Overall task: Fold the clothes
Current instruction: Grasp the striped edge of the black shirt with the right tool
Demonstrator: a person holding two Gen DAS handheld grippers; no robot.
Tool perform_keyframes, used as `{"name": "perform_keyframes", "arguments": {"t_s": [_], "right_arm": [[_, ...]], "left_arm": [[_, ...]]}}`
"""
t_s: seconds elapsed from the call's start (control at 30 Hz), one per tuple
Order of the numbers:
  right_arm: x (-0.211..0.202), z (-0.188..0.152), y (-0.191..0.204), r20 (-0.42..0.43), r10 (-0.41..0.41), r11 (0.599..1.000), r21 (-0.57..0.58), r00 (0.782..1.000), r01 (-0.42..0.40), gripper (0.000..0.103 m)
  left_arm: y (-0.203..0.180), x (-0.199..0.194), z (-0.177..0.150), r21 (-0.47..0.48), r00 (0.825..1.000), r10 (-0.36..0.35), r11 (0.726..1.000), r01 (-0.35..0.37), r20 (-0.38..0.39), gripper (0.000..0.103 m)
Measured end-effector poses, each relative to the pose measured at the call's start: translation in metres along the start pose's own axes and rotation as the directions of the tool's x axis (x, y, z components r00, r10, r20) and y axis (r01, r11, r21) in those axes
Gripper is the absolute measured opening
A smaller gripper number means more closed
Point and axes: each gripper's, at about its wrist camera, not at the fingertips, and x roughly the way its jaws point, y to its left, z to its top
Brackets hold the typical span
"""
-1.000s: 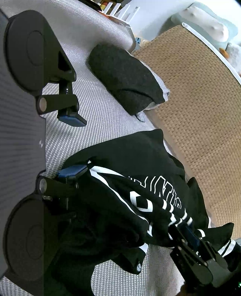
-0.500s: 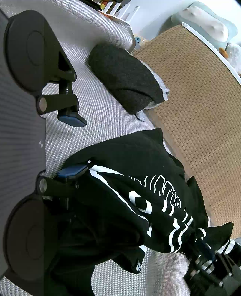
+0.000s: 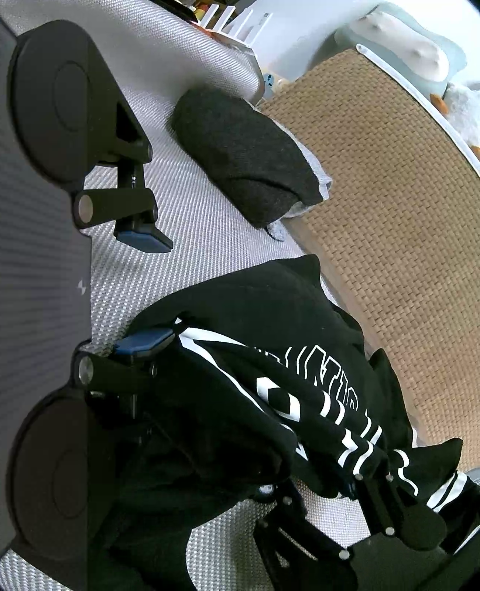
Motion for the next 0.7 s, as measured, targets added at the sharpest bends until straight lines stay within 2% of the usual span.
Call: {"name": "perform_keyframes", "arguments": {"t_s": [0.07,0.1,0.13,0.23,0.43,0.6,0.7], "right_arm": [[0.0,-0.001,0.0,-0.006,-0.001,1.0,0.001,1.0,0.001,0.034],[-0.001,-0.001,0.001,-0.008,-0.002,1.0,0.0,1.0,0.002,0.019],[-0.003,-0.003,0.0,-0.006,-0.019,1.0,0.0,1.0,0.019,0.011],[-0.012,-0.009,-0.006,0.009,-0.071,0.997,0.013,0.997,0.071,0.004],[-0.046,-0.018,-0.033,0.069,-0.185,0.982,0.049,0.98,0.182,0.004],[-0.068,-0.017,-0.055,0.091,-0.244,0.969,0.073,0.965,0.238,0.004],[-0.081,-0.019,-0.072,0.084,-0.284,0.953,0.138,0.955,0.271,0.004]], "left_arm": [[-0.001,0.0,0.0,0.002,1.0,0.0,1.0,0.0,0.002,0.05],[-0.001,0.0,-0.001,0.002,1.0,0.0,1.0,0.0,0.003,0.05],[-0.001,0.0,-0.001,0.002,1.0,0.0,1.0,0.0,0.005,0.049],[-0.001,-0.002,-0.002,0.001,1.0,-0.01,1.0,0.01,0.01,0.05],[-0.006,-0.009,0.0,0.014,0.996,-0.07,0.997,0.07,0.055,0.058],[-0.003,-0.018,0.002,-0.001,0.981,-0.159,0.987,0.16,0.114,0.061],[0.001,-0.024,0.003,-0.027,0.974,-0.173,0.983,0.179,0.148,0.063]]}}
